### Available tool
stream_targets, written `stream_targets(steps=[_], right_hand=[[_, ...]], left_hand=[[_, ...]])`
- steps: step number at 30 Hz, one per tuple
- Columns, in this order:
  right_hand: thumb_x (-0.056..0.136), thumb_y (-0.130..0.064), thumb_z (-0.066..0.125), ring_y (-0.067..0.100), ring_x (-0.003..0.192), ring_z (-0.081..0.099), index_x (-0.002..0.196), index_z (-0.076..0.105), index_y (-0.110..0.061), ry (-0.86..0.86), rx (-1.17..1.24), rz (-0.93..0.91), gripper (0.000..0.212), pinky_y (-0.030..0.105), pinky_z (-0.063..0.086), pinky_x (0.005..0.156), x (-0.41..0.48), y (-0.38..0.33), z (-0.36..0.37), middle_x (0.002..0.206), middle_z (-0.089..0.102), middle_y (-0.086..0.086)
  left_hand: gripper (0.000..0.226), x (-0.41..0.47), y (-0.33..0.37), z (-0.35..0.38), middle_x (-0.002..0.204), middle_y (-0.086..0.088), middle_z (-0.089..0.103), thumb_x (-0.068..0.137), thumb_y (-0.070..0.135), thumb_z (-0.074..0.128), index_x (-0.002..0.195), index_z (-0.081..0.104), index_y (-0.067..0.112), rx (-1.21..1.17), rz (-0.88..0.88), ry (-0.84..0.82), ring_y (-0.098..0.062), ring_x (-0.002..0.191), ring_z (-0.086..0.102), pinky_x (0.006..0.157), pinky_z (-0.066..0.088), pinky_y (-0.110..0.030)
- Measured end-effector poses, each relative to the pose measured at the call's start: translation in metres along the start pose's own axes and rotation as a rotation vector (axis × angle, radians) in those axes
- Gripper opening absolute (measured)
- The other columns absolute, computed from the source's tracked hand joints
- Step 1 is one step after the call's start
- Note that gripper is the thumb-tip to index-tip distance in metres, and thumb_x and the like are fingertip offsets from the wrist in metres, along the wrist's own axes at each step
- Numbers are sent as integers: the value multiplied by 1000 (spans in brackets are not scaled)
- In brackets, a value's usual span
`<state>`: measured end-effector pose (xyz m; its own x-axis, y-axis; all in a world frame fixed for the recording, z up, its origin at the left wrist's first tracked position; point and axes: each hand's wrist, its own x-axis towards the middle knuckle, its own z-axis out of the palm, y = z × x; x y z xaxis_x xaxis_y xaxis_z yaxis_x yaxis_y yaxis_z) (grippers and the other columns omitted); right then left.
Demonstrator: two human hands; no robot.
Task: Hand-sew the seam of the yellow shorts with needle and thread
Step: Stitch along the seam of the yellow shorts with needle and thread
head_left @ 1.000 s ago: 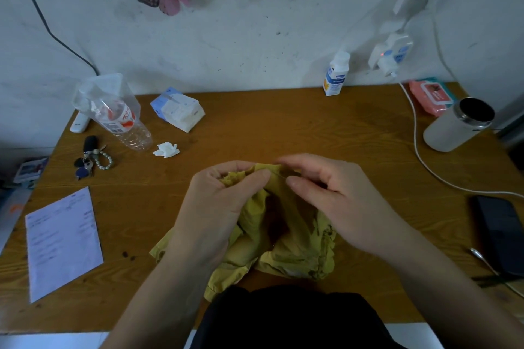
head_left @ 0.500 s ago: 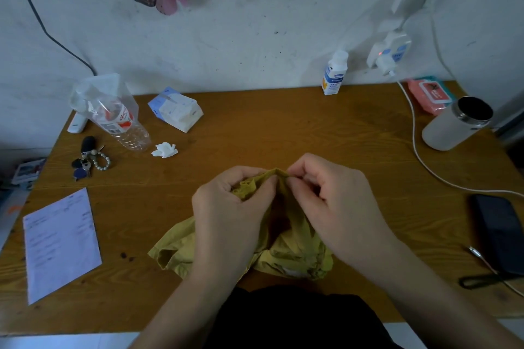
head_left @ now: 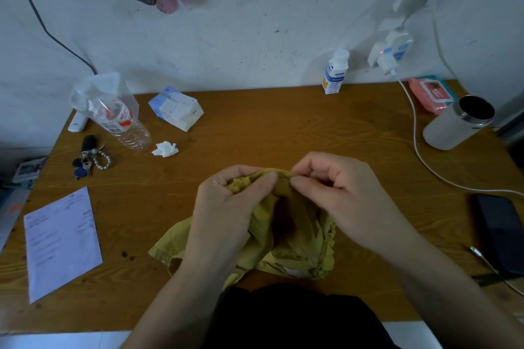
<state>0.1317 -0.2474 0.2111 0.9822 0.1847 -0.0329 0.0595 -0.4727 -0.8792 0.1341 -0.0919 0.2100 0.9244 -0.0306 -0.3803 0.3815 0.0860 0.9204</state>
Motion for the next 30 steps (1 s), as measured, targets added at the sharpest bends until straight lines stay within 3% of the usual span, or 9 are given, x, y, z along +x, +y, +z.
stream_targets(steps=[3, 7, 11, 14, 19, 25, 28, 30], right_hand=[[90, -13, 58, -1, 47, 51, 76, 66, -19, -98, 153, 43, 17, 11, 39, 49, 2, 4, -7, 50, 57, -14], [89, -11, 58, 6, 46, 41, 77, 68, -12, -195, 366, 102, 16, 14, 37, 49, 5, 15, -12, 48, 47, -8], [81, -17, 59, 3, 45, 39, 75, 70, -18, -298, 544, 154, 13, 15, 37, 47, 6, 19, -13, 48, 45, -10], [81, -15, 59, 2, 44, 38, 75, 70, -18, -331, 633, 158, 13, 15, 37, 47, 6, 21, -13, 49, 44, -9], [81, -13, 56, 4, 45, 38, 73, 68, -17, -330, 643, 137, 15, 15, 37, 48, 4, 21, -11, 49, 45, -8], [90, -17, 57, 3, 50, 44, 76, 62, -20, -203, 338, 19, 16, 12, 38, 53, 2, 19, -4, 51, 50, -10], [88, -16, 57, 3, 50, 46, 88, 58, -18, -207, 415, 57, 3, 12, 39, 52, 3, 21, -6, 51, 51, -7], [87, -21, 57, 3, 50, 46, 93, 56, -18, -229, 451, 61, 7, 12, 40, 52, 3, 22, -6, 51, 50, -7]], left_hand=[[10, 2, 2, -3, 69, -13, 73, 62, 20, 71, 68, 75, 13, -90, -84, -79, -23, 63, 71, 56, 56, -28], [16, 7, 4, -6, 69, -16, 72, 58, 13, 72, 72, 74, 4, -219, -257, -204, -24, 60, 70, 57, 59, -31], [16, 9, 5, -7, 67, -15, 71, 55, 12, 72, 69, 74, 4, -262, -340, -267, -23, 58, 70, 56, 59, -30], [27, 11, 3, -8, 73, -17, 71, 57, 12, 70, 81, 72, -1, -287, -389, -330, -26, 62, 70, 60, 60, -31], [21, 12, -2, -7, 72, -18, 71, 61, 8, 66, 79, 73, -2, -319, -421, -342, -26, 60, 69, 62, 60, -33], [15, 14, -9, -6, 69, -17, 71, 57, 8, 72, 71, 73, 2, -293, -395, -276, -25, 60, 69, 62, 60, -32], [17, 14, -9, -8, 72, -17, 71, 55, 9, 74, 71, 74, 3, -310, -382, -309, -25, 62, 70, 64, 60, -33], [18, 13, -11, -5, 72, -18, 71, 56, 8, 73, 73, 74, 2, -296, -377, -306, -26, 62, 70, 65, 60, -34]])
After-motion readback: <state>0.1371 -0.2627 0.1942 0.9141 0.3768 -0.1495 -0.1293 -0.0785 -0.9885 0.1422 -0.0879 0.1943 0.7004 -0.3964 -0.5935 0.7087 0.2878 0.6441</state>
